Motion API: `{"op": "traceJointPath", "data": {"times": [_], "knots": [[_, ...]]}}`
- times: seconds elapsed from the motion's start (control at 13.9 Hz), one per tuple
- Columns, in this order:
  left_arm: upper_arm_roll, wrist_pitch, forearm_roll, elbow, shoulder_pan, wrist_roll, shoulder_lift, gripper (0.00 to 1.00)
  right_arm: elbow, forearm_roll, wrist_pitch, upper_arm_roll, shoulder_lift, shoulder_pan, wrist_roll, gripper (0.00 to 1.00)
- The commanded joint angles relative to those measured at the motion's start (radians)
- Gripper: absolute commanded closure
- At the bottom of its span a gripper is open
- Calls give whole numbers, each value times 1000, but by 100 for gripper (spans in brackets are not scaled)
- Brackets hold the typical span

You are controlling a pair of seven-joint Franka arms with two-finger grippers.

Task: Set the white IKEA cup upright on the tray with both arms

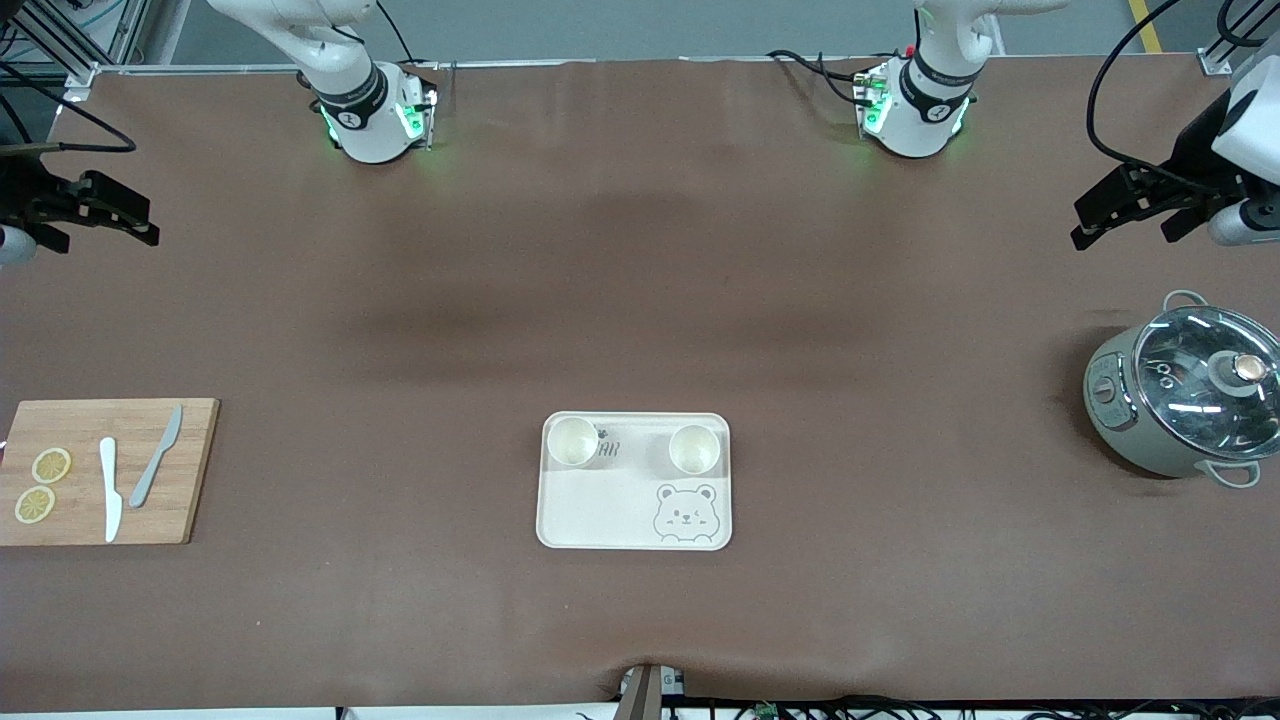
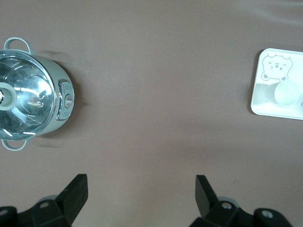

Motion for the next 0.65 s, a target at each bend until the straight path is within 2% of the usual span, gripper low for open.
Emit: {"op": "traceJointPath", "data": {"times": [0.0, 0.57], "knots": [[-11, -20, 29, 37, 2, 7, 15, 0, 11, 11, -19, 14, -3, -12, 56, 0], [-11, -20, 31, 40, 2, 18, 15, 0, 10, 14, -28, 14, -3, -14, 61, 0]]}}
